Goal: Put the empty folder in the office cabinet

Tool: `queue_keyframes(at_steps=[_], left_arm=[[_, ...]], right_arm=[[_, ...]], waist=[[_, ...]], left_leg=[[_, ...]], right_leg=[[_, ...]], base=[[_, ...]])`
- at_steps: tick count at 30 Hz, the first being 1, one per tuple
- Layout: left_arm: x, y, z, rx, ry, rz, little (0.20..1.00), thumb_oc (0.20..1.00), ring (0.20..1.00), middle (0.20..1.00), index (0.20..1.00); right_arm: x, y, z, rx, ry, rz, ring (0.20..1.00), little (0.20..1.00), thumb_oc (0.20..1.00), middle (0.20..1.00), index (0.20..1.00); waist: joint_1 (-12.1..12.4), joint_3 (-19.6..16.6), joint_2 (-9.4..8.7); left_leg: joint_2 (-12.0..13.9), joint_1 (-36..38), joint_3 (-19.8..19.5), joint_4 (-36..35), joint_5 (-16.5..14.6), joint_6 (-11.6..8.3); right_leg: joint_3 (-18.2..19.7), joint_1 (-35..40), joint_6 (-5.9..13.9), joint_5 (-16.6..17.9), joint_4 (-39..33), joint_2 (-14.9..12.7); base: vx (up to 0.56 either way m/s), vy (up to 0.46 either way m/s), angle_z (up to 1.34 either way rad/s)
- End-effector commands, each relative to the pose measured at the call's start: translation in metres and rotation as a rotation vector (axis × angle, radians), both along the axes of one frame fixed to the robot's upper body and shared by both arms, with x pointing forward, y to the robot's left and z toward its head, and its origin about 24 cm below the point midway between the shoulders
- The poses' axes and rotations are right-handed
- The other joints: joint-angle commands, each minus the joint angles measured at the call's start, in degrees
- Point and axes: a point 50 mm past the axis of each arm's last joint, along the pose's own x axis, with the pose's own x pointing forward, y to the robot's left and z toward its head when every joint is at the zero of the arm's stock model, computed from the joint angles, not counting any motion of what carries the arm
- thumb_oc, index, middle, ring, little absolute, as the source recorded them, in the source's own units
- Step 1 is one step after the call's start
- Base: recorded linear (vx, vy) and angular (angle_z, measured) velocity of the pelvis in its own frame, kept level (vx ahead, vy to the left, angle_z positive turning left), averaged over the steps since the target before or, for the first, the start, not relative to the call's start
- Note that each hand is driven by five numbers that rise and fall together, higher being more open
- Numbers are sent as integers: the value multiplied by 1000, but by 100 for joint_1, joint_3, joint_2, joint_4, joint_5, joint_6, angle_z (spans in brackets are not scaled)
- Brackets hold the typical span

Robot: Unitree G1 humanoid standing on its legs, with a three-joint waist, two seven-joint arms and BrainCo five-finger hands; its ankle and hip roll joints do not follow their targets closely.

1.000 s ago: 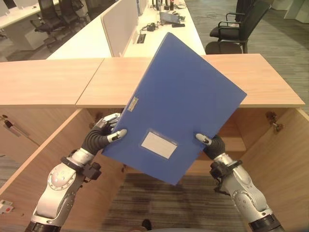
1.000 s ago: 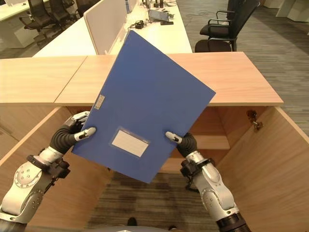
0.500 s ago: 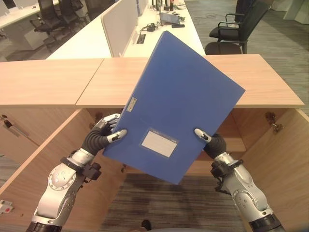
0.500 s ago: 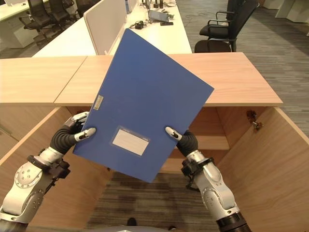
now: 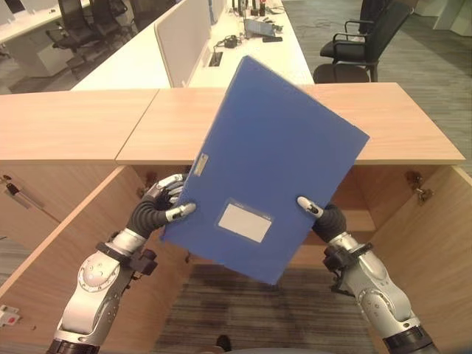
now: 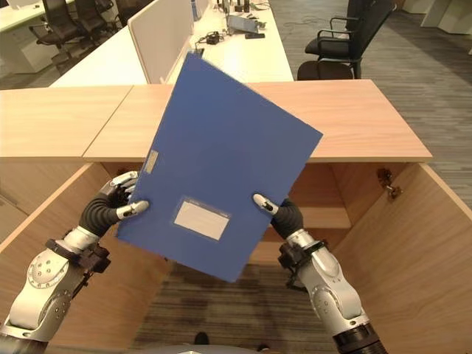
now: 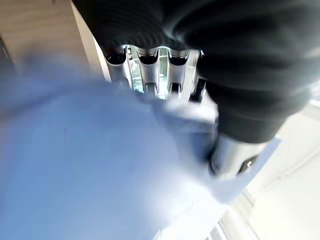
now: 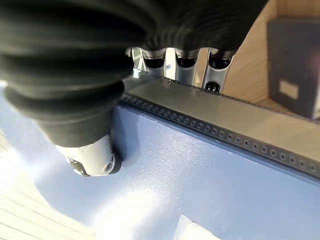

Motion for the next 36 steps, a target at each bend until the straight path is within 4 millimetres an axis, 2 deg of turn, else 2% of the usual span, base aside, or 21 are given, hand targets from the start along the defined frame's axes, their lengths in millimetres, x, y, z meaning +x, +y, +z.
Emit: queue_keyframes(at_steps=[1,2,3,4,7,8,9,12,13,16,17,20,21,22,24,25,30,31,34,36], left_arm=[[7,19,6,54,-73,128,1000,1000,1000,1000,1000],[6,26,-2,48,-53,185,1000,1000,1000,1000,1000],[6,26,-2,48,-53,185,1000,1000,1000,1000,1000],[4,34,-16,28,-10,249,1000,1000,1000,1000,1000],[4,39,-22,103,-12,296,1000,1000,1000,1000,1000],[2,44,-36,139,29,340,1000,1000,1000,1000,1000],[3,43,-36,139,29,340,1000,1000,1000,1000,1000],[-2,48,-62,118,132,403,1000,1000,1000,1000,1000],[-6,49,-77,105,194,424,1000,1000,1000,1000,1000],[-12,49,-94,120,268,425,1000,1000,1000,1000,1000],[-12,49,-94,120,268,424,1000,1000,1000,1000,1000],[-20,48,-118,145,373,419,1000,1000,1000,1000,1000],[-20,48,-118,145,372,419,1000,1000,1000,1000,1000],[-25,47,-128,151,418,418,1000,1000,1000,1000,1000],[-29,46,-139,224,463,394,1000,1000,1000,1000,1000],[-35,42,-152,271,523,369,1000,1000,1000,1000,1000],[-40,37,-165,342,578,325,1000,1000,1000,1000,1000],[-44,37,-172,352,613,318,1000,1000,1000,1000,1000],[-47,37,-178,367,643,318,1000,1000,1000,1000,1000],[-49,34,-183,412,661,275,1000,1000,1000,1000,1000]], right_arm=[[9,12,33,34,-176,66,200,200,200,200,200],[9,6,32,26,-176,36,200,200,200,200,200],[9,6,32,25,-175,36,200,200,200,200,200],[7,2,30,15,-172,16,200,200,200,200,200],[6,-1,27,31,-164,-7,200,200,200,200,200],[4,-4,22,36,-145,-24,200,200,200,200,200],[4,-4,22,36,-145,-25,200,200,200,200,200],[1,-6,12,24,-105,-34,200,200,200,200,200],[0,-9,5,8,-71,-41,200,200,200,200,200],[-3,-16,-9,-52,-15,-47,200,200,200,200,200],[-3,-16,-9,-52,-15,-47,200,200,200,200,200],[-10,-28,-35,-125,92,-85,200,200,200,200,200],[-10,-28,-35,-125,92,-86,200,200,200,200,200],[-16,-32,-51,-148,158,-110,200,200,200,200,200],[-18,-32,-62,-154,201,-122,200,200,200,200,200],[-21,-31,-75,-161,254,-145,200,200,200,200,200],[-25,-31,-95,-191,330,-174,200,200,200,200,200],[-29,-33,-107,-241,375,-185,200,200,200,200,200],[-33,-35,-118,-299,417,-192,200,200,200,200,200],[-38,-37,-132,-316,482,-212,200,200,200,200,200]], waist=[[80,-10,-346],[97,-4,-350],[97,-6,-347],[101,12,-347],[104,11,-351],[106,24,-353],[107,21,-351],[113,32,-359],[114,42,-367],[119,54,-384],[120,51,-382],[115,66,-408],[116,64,-408],[118,79,-414],[117,81,-423],[118,80,-428],[117,71,-429],[116,64,-423],[111,56,-427],[111,42,-428]], left_leg=[[91,448,-62,73,-637,-161],[95,430,-62,73,-634,-160],[95,429,-62,73,-634,-160],[91,409,-75,73,-628,-161],[88,387,-87,73,-626,-165],[83,373,-99,73,-622,-164],[83,371,-100,73,-622,-164],[81,339,-103,73,-611,-165],[84,321,-104,73,-602,-166],[77,292,-112,73,-596,-165],[77,290,-113,73,-597,-165],[75,245,-130,73,-598,-163],[74,243,-131,73,-598,-163],[68,223,-141,73,-595,-157],[56,205,-145,73,-597,-147],[42,191,-150,73,-611,-131],[3,200,-155,73,-638,-104],[-14,208,-154,73,-651,-94],[-26,219,-168,73,-665,-82],[-50,235,-169,73,-687,-66]], right_leg=[[316,52,576,-166,6,-528],[310,44,580,-171,9,-525],[310,42,580,-172,9,-525],[299,25,579,-174,15,-524],[292,10,582,-181,19,-522],[286,-8,586,-186,28,-517],[285,-9,587,-187,28,-517],[274,-34,590,-188,32,-512],[263,-47,591,-187,34,-513],[257,-67,603,-188,38,-510],[256,-68,603,-188,38,-510],[220,-94,631,-189,51,-528],[219,-95,631,-189,51,-529],[210,-115,646,-186,63,-541],[208,-131,661,-180,68,-557],[213,-149,677,-175,77,-579],[219,-158,696,-171,90,-615],[220,-157,705,-169,92,-629],[221,-149,707,-170,95,-644],[232,-136,717,-172,96,-657]], base=[[0,0,0],[0,0,0],[0,0,0],[0,0,0],[0,0,0],[0,0,0],[0,0,0],[0,0,0],[0,0,0],[0,0,0],[-5,9,3],[0,0,0],[0,0,0],[-8,29,5],[-7,46,5],[1,52,1],[-1,25,0],[-1,50,1],[1,15,0],[12,39,1]])
